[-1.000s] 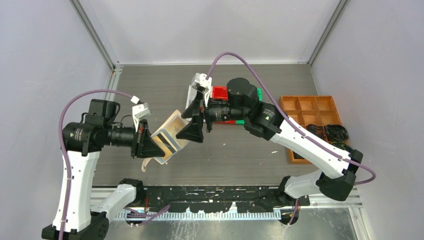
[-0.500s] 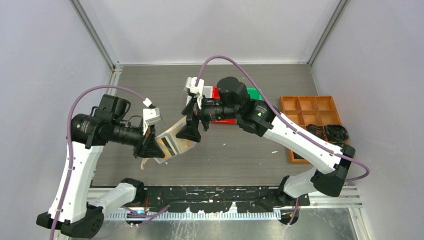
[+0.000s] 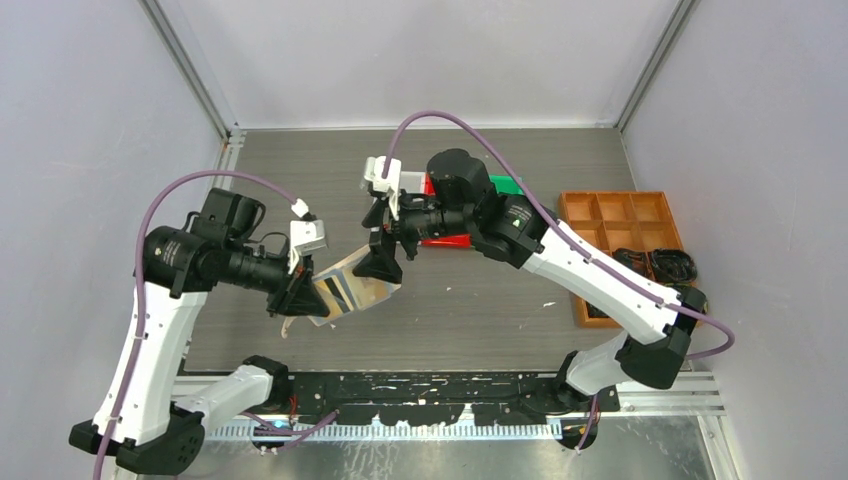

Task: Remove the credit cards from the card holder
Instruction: Remove the credit card from the card holder.

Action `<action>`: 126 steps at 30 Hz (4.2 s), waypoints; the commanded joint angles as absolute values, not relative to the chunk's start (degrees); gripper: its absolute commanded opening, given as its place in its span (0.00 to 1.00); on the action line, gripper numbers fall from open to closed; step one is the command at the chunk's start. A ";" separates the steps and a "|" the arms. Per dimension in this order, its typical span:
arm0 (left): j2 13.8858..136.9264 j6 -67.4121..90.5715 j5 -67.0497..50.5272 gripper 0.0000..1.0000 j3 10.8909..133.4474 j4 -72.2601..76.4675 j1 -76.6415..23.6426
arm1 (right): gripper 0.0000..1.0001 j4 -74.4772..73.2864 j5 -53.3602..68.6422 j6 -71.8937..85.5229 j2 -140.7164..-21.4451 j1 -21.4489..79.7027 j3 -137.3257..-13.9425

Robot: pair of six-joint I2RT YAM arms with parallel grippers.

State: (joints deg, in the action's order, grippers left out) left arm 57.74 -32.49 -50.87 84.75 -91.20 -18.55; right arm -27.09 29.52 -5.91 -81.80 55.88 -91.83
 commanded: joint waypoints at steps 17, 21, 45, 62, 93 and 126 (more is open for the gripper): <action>55.85 -36.32 -46.45 0.32 88.30 -96.05 -20.04 | 0.01 -37.62 43.09 -8.05 -87.63 56.05 -102.36; 47.40 -23.61 -45.46 0.40 82.00 -77.33 -20.07 | 0.01 -26.10 40.61 0.34 -82.85 54.97 -95.51; 29.88 18.79 -45.21 0.35 67.04 -40.65 -19.87 | 0.01 12.27 38.77 28.25 -67.29 53.79 -72.50; 28.99 29.16 -43.38 0.30 66.65 -33.27 -19.85 | 0.01 15.78 37.70 31.36 -66.81 53.83 -69.79; 27.10 21.96 -37.09 0.26 69.63 -34.90 -19.91 | 0.01 19.02 38.55 37.56 -70.58 53.79 -70.40; 39.06 20.25 -30.36 0.00 73.66 -49.42 -19.87 | 0.73 8.69 22.57 38.81 -58.81 47.72 -66.43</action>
